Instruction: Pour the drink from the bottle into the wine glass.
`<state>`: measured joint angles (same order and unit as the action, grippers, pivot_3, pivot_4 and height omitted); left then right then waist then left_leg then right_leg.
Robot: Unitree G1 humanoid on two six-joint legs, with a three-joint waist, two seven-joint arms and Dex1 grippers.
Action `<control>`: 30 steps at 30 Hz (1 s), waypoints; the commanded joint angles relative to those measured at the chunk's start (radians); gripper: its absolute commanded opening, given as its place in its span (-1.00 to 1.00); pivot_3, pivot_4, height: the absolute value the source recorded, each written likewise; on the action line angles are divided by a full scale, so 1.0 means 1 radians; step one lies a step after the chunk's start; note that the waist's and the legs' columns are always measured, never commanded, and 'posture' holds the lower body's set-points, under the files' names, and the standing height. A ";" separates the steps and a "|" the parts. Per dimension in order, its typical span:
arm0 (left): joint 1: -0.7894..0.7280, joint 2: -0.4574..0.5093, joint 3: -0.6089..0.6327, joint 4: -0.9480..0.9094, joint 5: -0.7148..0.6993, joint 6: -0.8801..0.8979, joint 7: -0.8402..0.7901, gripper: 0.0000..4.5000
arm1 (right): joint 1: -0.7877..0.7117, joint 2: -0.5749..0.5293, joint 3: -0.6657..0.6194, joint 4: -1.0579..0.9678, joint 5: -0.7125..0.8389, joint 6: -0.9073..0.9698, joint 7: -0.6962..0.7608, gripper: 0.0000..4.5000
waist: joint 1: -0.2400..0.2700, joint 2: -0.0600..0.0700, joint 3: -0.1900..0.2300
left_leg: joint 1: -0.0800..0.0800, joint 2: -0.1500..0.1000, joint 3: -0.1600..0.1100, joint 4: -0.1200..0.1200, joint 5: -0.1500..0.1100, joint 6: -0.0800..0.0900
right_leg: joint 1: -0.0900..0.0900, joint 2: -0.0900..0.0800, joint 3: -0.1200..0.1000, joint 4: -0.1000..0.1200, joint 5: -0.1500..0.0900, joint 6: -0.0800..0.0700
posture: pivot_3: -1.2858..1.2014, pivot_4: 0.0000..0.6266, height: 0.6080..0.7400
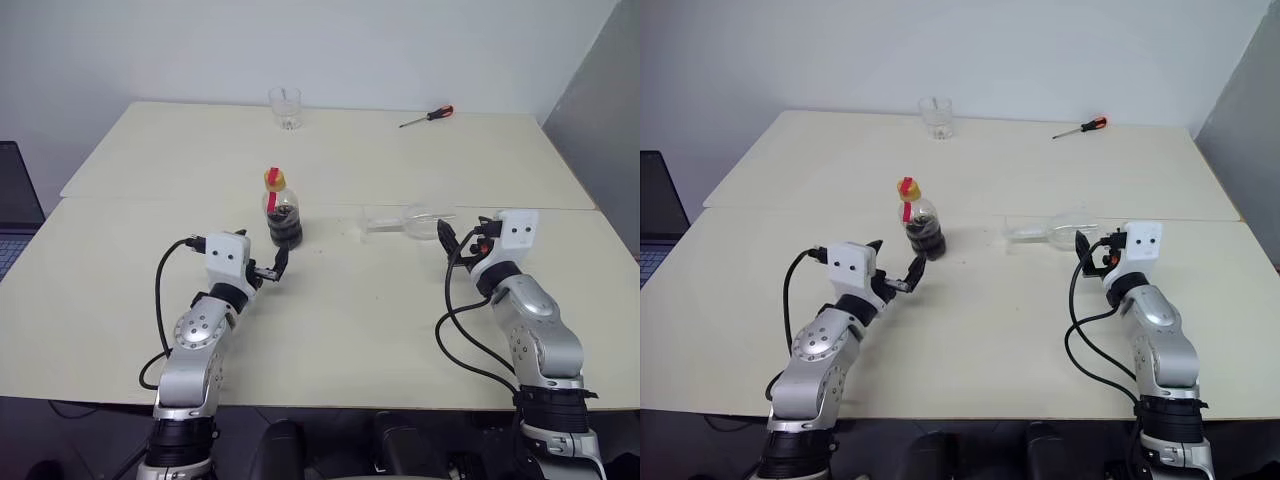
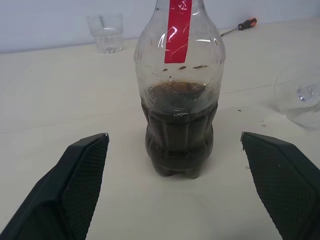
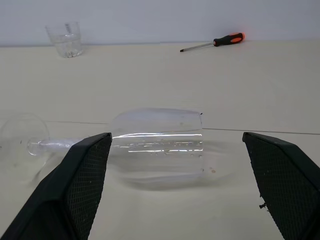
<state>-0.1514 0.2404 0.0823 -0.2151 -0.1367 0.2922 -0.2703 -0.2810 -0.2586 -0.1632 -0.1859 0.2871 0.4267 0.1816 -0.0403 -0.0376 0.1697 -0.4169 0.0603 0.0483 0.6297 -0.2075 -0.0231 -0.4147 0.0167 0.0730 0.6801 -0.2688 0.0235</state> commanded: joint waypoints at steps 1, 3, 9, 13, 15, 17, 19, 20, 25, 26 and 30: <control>-0.019 0.007 -0.009 -0.018 0.001 -0.008 -0.005 1.00 | -0.004 -0.024 -0.008 -0.074 0.012 0.008 0.021 0.99 | 0.000 0.000 0.000 | 0.000 0.000 0.000 0.000 0.000 0.000 | 0.000 0.000 0.000 0.000 0.000 0.000 | 0.03 -0.52 1.00; -0.014 0.007 0.003 -0.037 -0.038 0.004 -0.030 1.00 | -0.003 -0.030 -0.001 -0.109 0.038 0.033 0.044 0.99 | 0.000 0.000 0.000 | 0.000 0.000 0.000 0.000 0.000 0.000 | 0.000 0.000 0.000 0.000 0.000 0.000 | 0.03 -0.52 1.00; 0.024 0.057 0.025 -0.085 -0.052 0.023 -0.060 1.00 | 0.029 -0.035 0.026 -0.174 0.088 0.091 0.105 0.99 | -0.001 0.000 0.000 | 0.000 0.001 -0.001 0.000 0.000 0.000 | 0.000 0.000 -0.001 0.000 0.000 0.000 | 0.03 -0.52 1.00; 0.010 0.054 0.018 -0.058 -0.019 0.032 -0.017 1.00 | 0.048 -0.055 0.093 -0.240 0.144 0.148 0.194 0.99 | 0.000 0.000 0.000 | 0.000 0.000 -0.001 0.000 0.000 0.000 | 0.000 0.000 -0.001 0.000 0.000 0.000 | 0.03 -0.52 1.00; -0.029 0.040 0.005 -0.017 0.014 0.035 0.026 1.00 | 0.041 -0.066 0.131 -0.265 0.156 0.176 0.220 0.99 | 0.001 0.000 0.000 | 0.000 0.000 -0.002 0.000 0.000 0.000 | 0.000 0.000 -0.001 0.000 0.000 0.000 | 0.03 -0.52 1.00; -0.059 0.018 0.003 0.003 0.005 0.036 0.037 1.00 | 0.033 -0.072 0.151 -0.281 0.165 0.196 0.230 0.99 | 0.005 0.000 0.000 | 0.000 0.000 -0.003 0.000 0.000 0.000 | 0.001 0.000 -0.002 0.000 0.000 0.000 | 0.03 -0.52 1.00; -0.098 0.000 -0.026 0.040 0.001 0.018 0.015 1.00 | 0.027 -0.092 0.189 -0.299 0.183 0.234 0.266 0.99 | 0.007 0.000 0.000 | 0.000 0.000 -0.003 0.001 0.000 0.000 | 0.001 0.000 -0.002 0.000 0.000 0.000 | 0.03 -0.52 1.00; -0.115 -0.004 -0.042 0.064 0.010 0.008 0.010 1.00 | 0.026 -0.105 0.206 -0.307 0.192 0.256 0.282 0.99 | 0.008 -0.001 0.000 | 0.000 -0.001 -0.003 0.001 0.000 0.000 | 0.001 0.000 -0.002 -0.001 0.000 0.000 | 0.03 -0.52 1.00; -0.192 -0.027 -0.043 0.185 0.041 -0.036 0.050 1.00 | 0.018 -0.112 0.222 -0.306 0.201 0.273 0.293 0.99 | 0.009 -0.001 0.000 | 0.000 -0.001 -0.005 0.001 0.000 0.000 | 0.002 0.000 -0.003 -0.001 0.000 0.000 | 0.03 -0.52 1.00; -0.199 -0.029 -0.042 0.199 0.043 -0.045 0.051 1.00 | 0.016 -0.113 0.223 -0.305 0.200 0.273 0.294 0.99 | 0.008 -0.001 0.000 | 0.000 -0.003 -0.005 0.001 0.000 0.000 | 0.002 0.001 -0.003 -0.001 0.000 0.000 | 0.03 -0.52 1.00; -0.221 -0.026 -0.055 0.274 0.056 -0.105 0.031 1.00 | 0.011 -0.113 0.225 -0.304 0.195 0.273 0.295 0.99 | 0.008 -0.001 0.000 | 0.000 -0.005 -0.007 0.000 0.000 0.000 | 0.002 0.001 -0.004 -0.001 0.000 0.000 | 0.03 -0.52 1.00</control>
<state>-0.3558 0.2118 0.0331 0.0477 -0.0921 0.2321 -0.2318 -0.2516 -0.3715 0.0642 -0.4530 0.4741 0.7074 0.4728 -0.0324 -0.0385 0.1698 -0.4171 0.0547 0.0412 0.6301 -0.2075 -0.0231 -0.4126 0.0182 0.0692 0.6793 -0.2691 0.0235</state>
